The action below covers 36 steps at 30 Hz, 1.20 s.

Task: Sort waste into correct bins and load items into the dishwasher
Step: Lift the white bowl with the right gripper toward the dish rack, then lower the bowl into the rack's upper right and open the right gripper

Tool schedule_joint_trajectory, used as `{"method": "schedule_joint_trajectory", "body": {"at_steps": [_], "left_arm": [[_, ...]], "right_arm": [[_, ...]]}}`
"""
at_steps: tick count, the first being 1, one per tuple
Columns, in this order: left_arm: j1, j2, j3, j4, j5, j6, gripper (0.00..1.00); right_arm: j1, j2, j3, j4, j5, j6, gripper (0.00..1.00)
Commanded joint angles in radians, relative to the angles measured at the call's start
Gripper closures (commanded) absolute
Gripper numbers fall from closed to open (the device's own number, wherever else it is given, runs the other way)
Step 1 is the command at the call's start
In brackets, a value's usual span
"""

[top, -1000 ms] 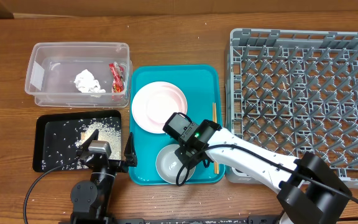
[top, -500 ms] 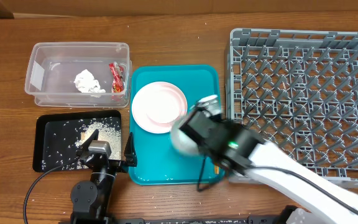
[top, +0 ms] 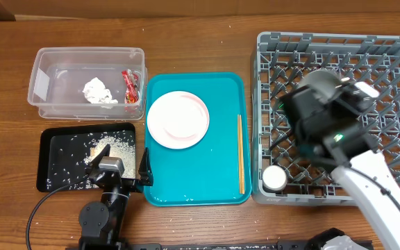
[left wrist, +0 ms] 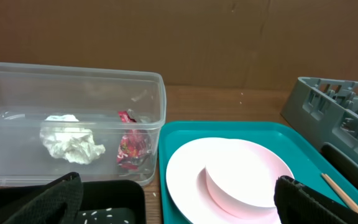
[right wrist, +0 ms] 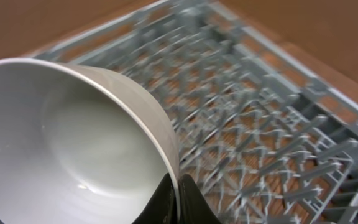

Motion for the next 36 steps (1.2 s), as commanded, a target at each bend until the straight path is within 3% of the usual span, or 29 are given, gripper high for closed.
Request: {"method": "schedule_joint_trajectory", "body": {"at_steps": [1,7,19,29,36], "left_arm": [[-0.006,-0.011,-0.007,0.004,0.009,0.005,0.0],[-0.006,-0.011,-0.007,0.004,0.009,0.005,0.0],[-0.006,-0.011,-0.007,0.004,0.009,0.005,0.0],[-0.006,-0.011,-0.007,0.004,0.009,0.005,0.0],[-0.006,-0.011,-0.007,0.004,0.009,0.005,0.0]], "right_arm": [[-0.1,0.04,0.012,0.027,0.08,0.057,0.96],[-0.2,0.163,0.012,0.051,0.182,0.046,0.96],[-0.164,0.43,0.012,0.048,0.233,0.045,0.96],[-0.02,0.451,0.012,0.041,0.232,0.047,0.96],[0.0,0.451,0.012,0.005,0.235,0.047,0.96]]}}
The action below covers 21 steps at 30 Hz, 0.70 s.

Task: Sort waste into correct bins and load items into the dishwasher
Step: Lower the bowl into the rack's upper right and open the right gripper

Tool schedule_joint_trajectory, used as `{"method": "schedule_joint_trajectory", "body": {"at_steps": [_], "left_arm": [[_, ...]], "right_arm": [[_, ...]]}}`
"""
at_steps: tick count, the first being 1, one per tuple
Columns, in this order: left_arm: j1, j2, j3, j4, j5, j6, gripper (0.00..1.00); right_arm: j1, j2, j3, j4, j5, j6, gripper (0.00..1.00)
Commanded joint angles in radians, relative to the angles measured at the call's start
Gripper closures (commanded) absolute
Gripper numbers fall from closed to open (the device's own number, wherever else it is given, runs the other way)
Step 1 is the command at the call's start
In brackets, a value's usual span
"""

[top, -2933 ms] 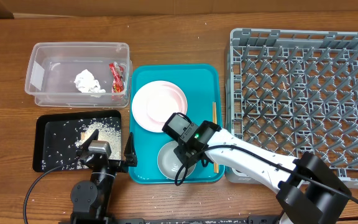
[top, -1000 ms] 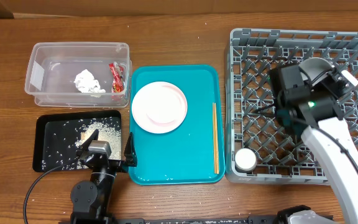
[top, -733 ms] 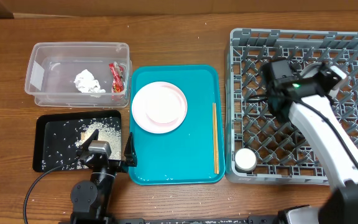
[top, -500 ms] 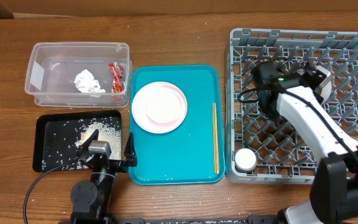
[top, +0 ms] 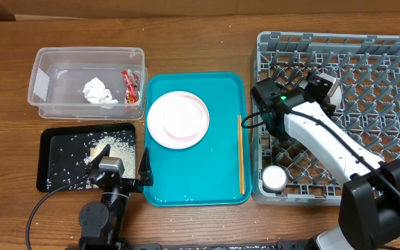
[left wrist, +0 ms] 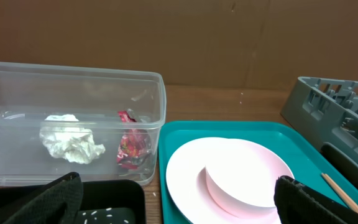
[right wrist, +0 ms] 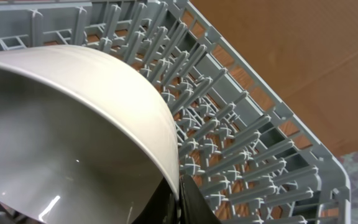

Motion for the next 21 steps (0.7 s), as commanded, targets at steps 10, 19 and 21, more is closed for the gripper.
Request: {"method": "schedule_joint_trajectory", "body": {"at_steps": [10,19,21], "left_arm": [[-0.006,-0.011,-0.007,0.004,0.009,0.004,0.0],[-0.006,-0.011,-0.007,0.004,0.009,0.004,0.0],[-0.006,-0.011,-0.007,0.004,0.009,0.004,0.0]], "right_arm": [[-0.017,0.008,0.013,-0.045,0.134,0.024,0.96],[-0.13,0.009,0.013,0.051,0.094,-0.02,0.96],[-0.132,0.011,0.013,0.077,0.065,-0.042,0.96]]}}
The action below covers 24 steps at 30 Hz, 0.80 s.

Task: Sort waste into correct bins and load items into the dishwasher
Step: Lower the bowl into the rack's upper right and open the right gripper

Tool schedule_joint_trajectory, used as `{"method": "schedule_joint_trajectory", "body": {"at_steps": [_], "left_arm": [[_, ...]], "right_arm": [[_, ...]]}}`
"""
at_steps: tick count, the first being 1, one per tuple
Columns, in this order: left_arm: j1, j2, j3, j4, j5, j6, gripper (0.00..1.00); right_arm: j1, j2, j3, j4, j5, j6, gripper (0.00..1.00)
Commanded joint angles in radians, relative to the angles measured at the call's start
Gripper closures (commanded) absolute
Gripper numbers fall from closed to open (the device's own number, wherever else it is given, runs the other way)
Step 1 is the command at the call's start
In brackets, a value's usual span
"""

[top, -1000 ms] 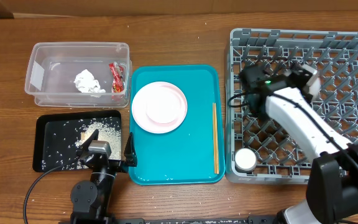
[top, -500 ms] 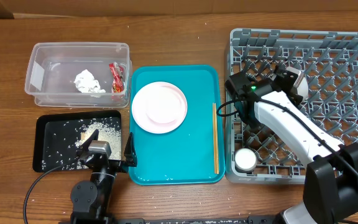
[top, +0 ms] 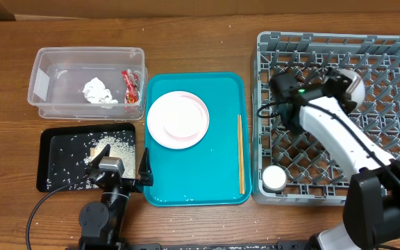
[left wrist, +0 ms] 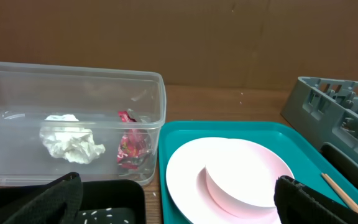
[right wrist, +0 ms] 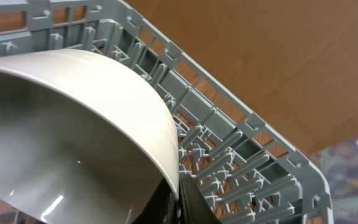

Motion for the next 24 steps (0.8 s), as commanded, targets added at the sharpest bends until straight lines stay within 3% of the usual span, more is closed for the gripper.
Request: {"method": "schedule_joint_trajectory", "body": {"at_steps": [1,9,17,22,23,24], "left_arm": [[-0.006,-0.011,-0.007,0.004,0.009,0.004,0.0],[-0.006,-0.011,-0.007,0.004,0.009,0.004,0.0],[-0.006,-0.011,-0.007,0.004,0.009,0.004,0.0],[-0.006,-0.011,-0.007,0.004,0.009,0.004,0.0],[-0.006,-0.011,-0.007,0.004,0.009,0.004,0.0],[-0.006,-0.011,-0.007,0.004,0.009,0.004,0.0]], "right_arm": [[-0.002,0.01,0.012,0.034,-0.035,-0.036,0.96],[0.006,0.066,0.006,0.08,-0.085,-0.062,0.96],[0.04,0.077,0.007,0.021,-0.079,-0.087,0.96],[0.098,0.073,0.016,-0.063,-0.103,0.002,0.96],[0.109,0.071,0.025,-0.084,-0.129,0.027,0.9],[0.119,0.068,0.034,-0.096,-0.159,0.037,0.77]]}}
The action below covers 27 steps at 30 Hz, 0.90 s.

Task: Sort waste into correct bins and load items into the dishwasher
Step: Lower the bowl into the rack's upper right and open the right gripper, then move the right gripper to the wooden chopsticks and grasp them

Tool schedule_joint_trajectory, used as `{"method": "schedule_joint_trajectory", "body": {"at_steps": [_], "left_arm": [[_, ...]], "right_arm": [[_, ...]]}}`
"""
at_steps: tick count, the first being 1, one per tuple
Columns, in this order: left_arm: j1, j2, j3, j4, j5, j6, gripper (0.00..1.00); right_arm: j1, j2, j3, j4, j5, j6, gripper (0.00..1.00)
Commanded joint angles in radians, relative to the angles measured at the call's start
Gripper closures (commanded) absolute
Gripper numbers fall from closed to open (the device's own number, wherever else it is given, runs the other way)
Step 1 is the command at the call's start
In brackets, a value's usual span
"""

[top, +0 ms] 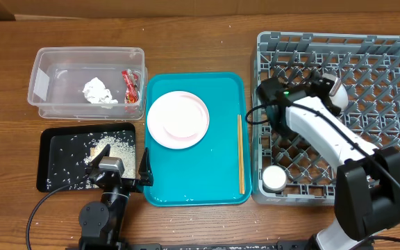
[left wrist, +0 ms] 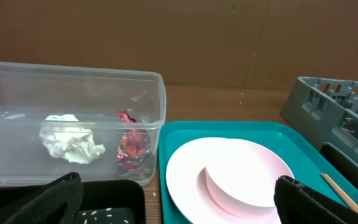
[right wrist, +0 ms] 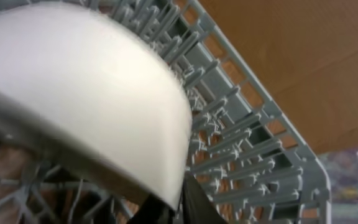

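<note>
My right gripper (top: pixel 325 89) (right wrist: pixel 180 202) is over the back left part of the grey dish rack (top: pixel 394 42) and is shut on the rim of a white bowl (right wrist: pixel 86 87) (top: pixel 336 86). The bowl is tipped mouth-down against the rack's pegs (right wrist: pixel 241 155), its outer wall toward the wrist camera. My left gripper (top: pixel 120 164) (left wrist: pixel 179 202) stands open low at the table's front, between the black tray and the teal tray (top: pixel 221 187). On the teal tray lie a pink plate (top: pixel 178 119) (left wrist: pixel 229 171) and wooden chopsticks (top: pixel 240 153) (left wrist: pixel 344 194).
A clear bin (top: pixel 47 69) (left wrist: pixel 5 81) at the back left holds a crumpled tissue (top: pixel 97 91) and a red wrapper (top: pixel 130 83). The black tray (top: pixel 61 167) carries scattered rice. A white cup (top: pixel 275 178) stands in the rack's front left corner.
The bowl showed its inside to the wrist camera; now its outer wall shows, mouth turned down onto the pegs. My right gripper has shifted slightly left, still clamped. The left arm is unchanged.
My right gripper held the bowl high above the rack, hollow side up. Then it was low over the rack's left part, then further toward the back right. Now the bowl is turned over against the pegs. The left gripper stayed open throughout.
</note>
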Motion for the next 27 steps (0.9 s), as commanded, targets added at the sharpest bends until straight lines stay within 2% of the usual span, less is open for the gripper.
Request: {"method": "schedule_joint_trajectory", "body": {"at_steps": [1,2,5,7,10,13,16,18,22,27], "left_arm": [[-0.006,-0.011,-0.007,0.004,0.009,0.005,0.0],[-0.006,-0.011,-0.007,0.004,0.009,0.005,0.0],[-0.006,-0.011,-0.007,0.004,0.009,0.005,0.0],[-0.006,-0.011,-0.007,0.004,0.009,0.005,0.0],[-0.006,-0.011,-0.007,0.004,0.009,0.005,0.0],[-0.006,-0.011,-0.007,0.004,0.009,0.005,0.0],[-0.006,-0.011,-0.007,0.004,0.009,0.005,0.0],[-0.006,-0.011,-0.007,0.004,0.009,0.005,0.0],[-0.006,-0.011,-0.007,0.004,0.009,0.005,0.0],[-0.006,-0.011,-0.007,0.003,0.009,0.005,0.0]], "right_arm": [[0.043,0.0,0.043,-0.027,-0.104,0.066,0.66],[0.051,-0.004,0.054,-0.032,-0.138,0.066,0.61],[0.077,-0.018,0.095,-0.047,-0.235,0.064,0.58],[0.096,-0.028,0.127,-0.055,-0.293,0.053,0.51],[0.133,-0.041,0.171,-0.054,-0.387,-0.009,0.47],[0.185,-0.042,0.204,-0.006,-0.542,-0.176,0.47],[0.24,-0.038,0.2,0.084,-0.782,-0.429,0.47],[0.273,-0.03,0.189,0.122,-0.89,-0.526,0.47],[0.305,0.008,0.168,0.165,-0.939,-0.566,0.48],[0.303,0.063,0.092,0.255,-0.999,-0.663,0.58]]}}
